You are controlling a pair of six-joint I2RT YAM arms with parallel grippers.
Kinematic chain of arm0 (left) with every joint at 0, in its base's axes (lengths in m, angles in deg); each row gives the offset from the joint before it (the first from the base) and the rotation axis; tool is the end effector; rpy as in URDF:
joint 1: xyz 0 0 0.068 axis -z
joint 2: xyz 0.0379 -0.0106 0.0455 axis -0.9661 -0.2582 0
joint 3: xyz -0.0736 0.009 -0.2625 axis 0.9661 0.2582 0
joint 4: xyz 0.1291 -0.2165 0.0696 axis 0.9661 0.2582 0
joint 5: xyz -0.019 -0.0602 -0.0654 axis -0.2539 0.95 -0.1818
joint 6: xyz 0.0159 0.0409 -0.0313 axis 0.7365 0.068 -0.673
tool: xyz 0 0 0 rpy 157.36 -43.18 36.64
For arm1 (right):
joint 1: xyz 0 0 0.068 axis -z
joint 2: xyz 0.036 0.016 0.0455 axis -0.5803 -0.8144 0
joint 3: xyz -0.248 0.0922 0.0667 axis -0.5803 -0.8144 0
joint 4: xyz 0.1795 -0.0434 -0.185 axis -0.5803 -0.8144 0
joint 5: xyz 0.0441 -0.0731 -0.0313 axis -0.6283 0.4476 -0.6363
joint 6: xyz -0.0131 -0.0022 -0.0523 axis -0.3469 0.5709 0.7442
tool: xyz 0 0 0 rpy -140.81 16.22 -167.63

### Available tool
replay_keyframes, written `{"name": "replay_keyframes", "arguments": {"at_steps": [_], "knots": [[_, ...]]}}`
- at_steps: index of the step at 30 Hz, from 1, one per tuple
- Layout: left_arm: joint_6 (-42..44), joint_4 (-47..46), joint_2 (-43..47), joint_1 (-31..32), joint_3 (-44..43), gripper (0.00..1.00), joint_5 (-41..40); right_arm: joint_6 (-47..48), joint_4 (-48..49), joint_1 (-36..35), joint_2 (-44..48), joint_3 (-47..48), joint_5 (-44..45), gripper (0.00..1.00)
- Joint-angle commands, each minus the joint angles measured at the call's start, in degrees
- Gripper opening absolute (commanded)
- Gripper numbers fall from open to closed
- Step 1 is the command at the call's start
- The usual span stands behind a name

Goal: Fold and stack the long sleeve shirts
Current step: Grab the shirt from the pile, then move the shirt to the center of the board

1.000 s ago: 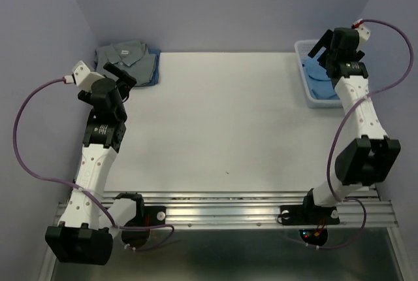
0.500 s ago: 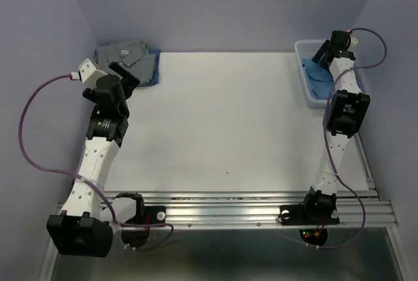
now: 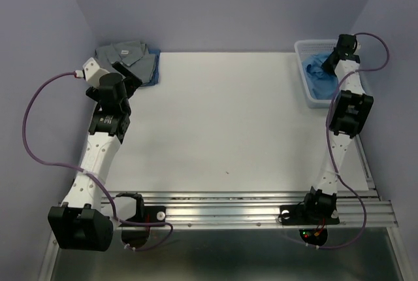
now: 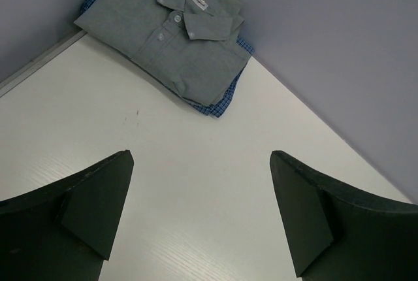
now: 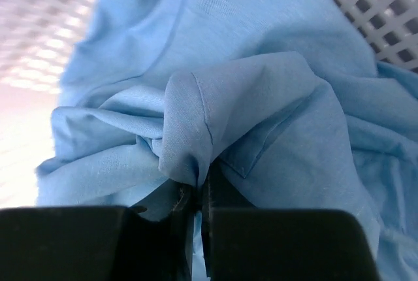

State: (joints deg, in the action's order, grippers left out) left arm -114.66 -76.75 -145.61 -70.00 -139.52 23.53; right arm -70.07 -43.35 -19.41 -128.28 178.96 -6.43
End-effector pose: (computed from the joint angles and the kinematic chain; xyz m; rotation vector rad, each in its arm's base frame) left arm 0.2488 -0.0078 0.3728 -0.6933 1.5683 -0.1388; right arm 0.5386 -0.1608 0.2134 0.8379 2.1592 -0.1224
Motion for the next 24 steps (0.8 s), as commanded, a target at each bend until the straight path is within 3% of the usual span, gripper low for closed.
{"name": "replay_keyframes", "arguments": {"at_steps": [1,7,15,19,22,24], "knots": [[1.00,-2.73,2.32,-0.29,-1.88,0.99,0.26,1.60,9.92,-0.40,17.44,-0.44,-4.81,0.01],[0.92,-4.49,3.90,-0.29,-0.56,0.99,2.72,5.56,12.14,-7.69,31.63,0.51,-9.90,0.01],[0.21,-4.58,5.31,-0.29,0.32,0.99,3.25,9.69,17.05,-30.08,39.29,5.69,-36.97,0.01],[-0.84,-4.14,5.84,-0.29,0.32,0.99,3.07,4.35,26.78,-32.67,39.38,6.58,-46.97,0.01],[-2.07,-3.26,6.10,-0.29,0.06,0.99,2.64,1.17,28.58,-32.67,39.64,5.18,-46.93,0.01],[-3.29,-1.33,6.19,-0.38,-0.20,0.99,1.67,3.88,26.04,-32.67,42.35,-1.91,-40.45,0.01]]}}
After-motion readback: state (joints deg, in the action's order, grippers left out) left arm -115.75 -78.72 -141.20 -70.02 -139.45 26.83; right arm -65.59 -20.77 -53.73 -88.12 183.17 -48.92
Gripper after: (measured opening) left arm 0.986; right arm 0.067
